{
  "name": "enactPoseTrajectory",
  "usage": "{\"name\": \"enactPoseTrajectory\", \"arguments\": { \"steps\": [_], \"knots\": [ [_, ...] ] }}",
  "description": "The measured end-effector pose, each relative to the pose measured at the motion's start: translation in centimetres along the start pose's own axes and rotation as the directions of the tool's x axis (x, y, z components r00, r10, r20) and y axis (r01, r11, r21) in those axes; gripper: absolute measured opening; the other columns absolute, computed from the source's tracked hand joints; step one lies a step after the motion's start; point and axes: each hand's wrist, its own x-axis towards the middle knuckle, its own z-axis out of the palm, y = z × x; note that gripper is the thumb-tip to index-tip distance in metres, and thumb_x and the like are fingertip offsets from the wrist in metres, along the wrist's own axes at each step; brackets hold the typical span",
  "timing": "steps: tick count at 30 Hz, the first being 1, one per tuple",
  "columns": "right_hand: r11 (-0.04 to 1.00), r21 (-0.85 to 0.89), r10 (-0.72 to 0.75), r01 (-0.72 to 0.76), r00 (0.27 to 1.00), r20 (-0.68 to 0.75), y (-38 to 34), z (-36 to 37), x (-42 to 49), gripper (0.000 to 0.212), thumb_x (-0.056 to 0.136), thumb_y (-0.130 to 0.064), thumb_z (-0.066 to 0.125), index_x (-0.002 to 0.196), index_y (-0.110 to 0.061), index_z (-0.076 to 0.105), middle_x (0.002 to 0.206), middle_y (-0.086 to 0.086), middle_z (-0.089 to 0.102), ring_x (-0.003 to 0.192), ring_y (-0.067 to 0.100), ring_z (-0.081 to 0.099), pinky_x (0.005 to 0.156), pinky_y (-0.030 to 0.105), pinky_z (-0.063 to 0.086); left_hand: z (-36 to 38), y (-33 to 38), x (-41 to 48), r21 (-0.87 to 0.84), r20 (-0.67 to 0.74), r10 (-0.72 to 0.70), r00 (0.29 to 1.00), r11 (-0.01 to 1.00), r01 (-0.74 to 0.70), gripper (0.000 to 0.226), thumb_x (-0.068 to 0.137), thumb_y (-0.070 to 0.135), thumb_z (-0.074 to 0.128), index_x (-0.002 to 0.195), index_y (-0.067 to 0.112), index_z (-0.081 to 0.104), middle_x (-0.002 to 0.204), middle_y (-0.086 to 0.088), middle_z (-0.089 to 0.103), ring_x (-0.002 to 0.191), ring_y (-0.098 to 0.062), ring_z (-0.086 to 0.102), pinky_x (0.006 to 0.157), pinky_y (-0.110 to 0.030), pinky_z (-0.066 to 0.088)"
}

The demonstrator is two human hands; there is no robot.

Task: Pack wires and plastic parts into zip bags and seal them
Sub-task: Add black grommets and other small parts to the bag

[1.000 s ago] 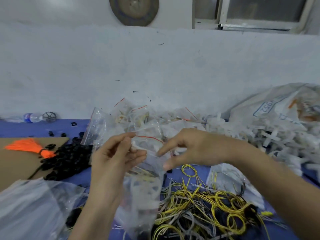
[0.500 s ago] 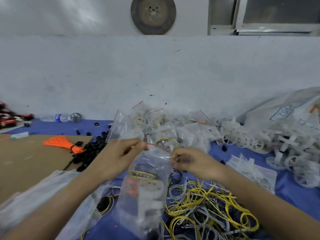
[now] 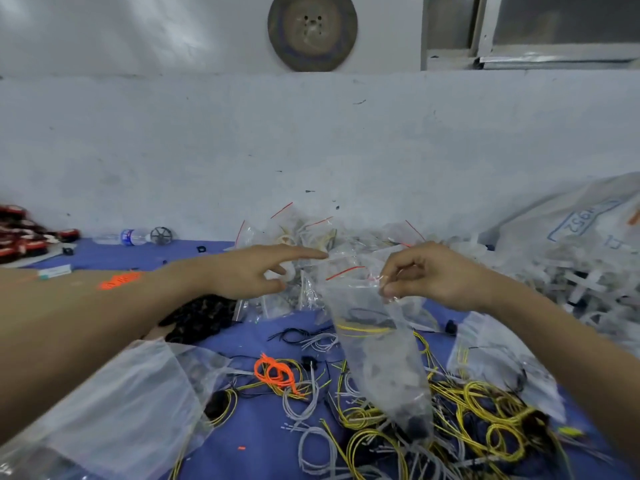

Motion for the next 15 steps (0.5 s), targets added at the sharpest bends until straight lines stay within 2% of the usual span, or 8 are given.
{"name": "enactPoseTrajectory", "arguments": {
  "steps": [2,4,7,8,10,13,14,15],
  "knots": [
    [1.0,0.004,0.031,-0.031,1.0,-0.001,0.1,-0.4,0.0,0.006,0.08,0.007,0.067,0.083,0.001,0.066,0.083,0.019,0.069,0.08,0.029,0.066,0.08,0.037,0.053,1.6,0.8,2.1,0.055,0.034,0.004,0.999,0.998,-0.006,0.053,0.092,0.002,0.052,0.135,0.034,0.047,0.137,0.014,0.046,0.121,0.004,0.044,0.097,-0.011,0.039],
    [0.999,-0.005,0.046,-0.046,0.999,-0.012,0.2,-1.3,-0.4,0.006,0.08,0.008,0.067,0.085,0.004,0.066,0.082,0.014,0.071,0.08,0.024,0.067,0.078,0.028,0.052,2.8,1.2,3.7,0.044,0.017,0.019,1.0,0.999,-0.02,0.04,0.091,0.003,0.055,0.128,0.018,0.055,0.119,0.011,0.055,0.103,0.005,0.052,0.087,-0.007,0.039],
    [0.995,-0.03,0.089,-0.09,0.996,-0.03,0.6,-2.8,-1.4,0.008,0.079,0.01,0.067,0.085,0.005,0.066,0.08,0.01,0.073,0.081,0.024,0.07,0.074,0.02,0.053,3.9,1.6,4.9,0.09,0.002,0.037,0.999,0.995,-0.037,0.022,0.09,0.01,0.063,0.112,0.007,0.065,0.101,-0.009,0.068,0.088,-0.02,0.062,0.079,-0.029,0.046],
    [0.994,-0.042,0.104,-0.105,0.994,-0.042,0.7,-3.3,-1.8,0.008,0.079,0.01,0.067,0.084,0.005,0.066,0.08,0.01,0.072,0.082,0.025,0.07,0.072,0.019,0.053,3.6,1.9,4.9,0.061,0.004,0.04,0.999,0.997,-0.041,0.014,0.088,0.012,0.066,0.102,0.007,0.067,0.093,-0.013,0.071,0.083,-0.022,0.065,0.076,-0.031,0.048],
    [0.99,-0.086,0.105,-0.114,0.989,-0.104,0.6,-4.8,-2.5,0.01,0.077,0.009,0.069,0.081,0.001,0.068,0.081,0.008,0.073,0.083,0.025,0.07,0.071,0.019,0.051,1.6,2.7,4.7,-0.046,-0.041,0.038,0.998,0.998,-0.04,0.006,0.084,0.014,0.072,0.089,0.015,0.072,0.084,-0.008,0.074,0.072,-0.009,0.067,0.072,-0.024,0.051],
    [0.987,-0.152,-0.002,-0.048,0.95,-0.312,0.5,-6.8,-2.9,0.017,0.077,0.004,0.071,0.075,-0.013,0.069,0.078,0.003,0.073,0.081,0.019,0.07,0.079,0.025,0.051,-1.3,3.9,3.8,-0.183,-0.268,0.066,0.961,0.976,-0.118,0.005,0.08,0.021,0.073,0.082,0.018,0.076,0.071,0.0,0.072,0.058,-0.003,0.061,0.061,-0.014,0.046],
    [0.975,-0.22,-0.031,-0.036,0.954,-0.297,0.2,-6.9,-2.9,0.019,0.077,0.002,0.072,0.074,-0.016,0.068,0.076,-0.001,0.073,0.076,0.011,0.069,0.078,0.021,0.051,-1.6,4.4,3.5,-0.162,-0.282,0.083,0.956,0.978,-0.132,0.009,0.081,0.023,0.072,0.083,0.016,0.076,0.068,0.001,0.071,0.056,-0.004,0.059,0.059,-0.013,0.045],
    [0.943,-0.329,-0.026,-0.052,0.974,-0.227,-0.2,-6.6,-2.8,0.02,0.078,-0.001,0.072,0.074,-0.019,0.067,0.073,-0.005,0.072,0.07,0.002,0.066,0.072,0.014,0.049,-1.8,5.1,3.5,-0.054,-0.208,0.115,0.971,0.99,-0.129,0.011,0.083,0.023,0.07,0.084,0.014,0.076,0.068,0.002,0.07,0.056,-0.004,0.058,0.06,-0.014,0.043]
  ]
}}
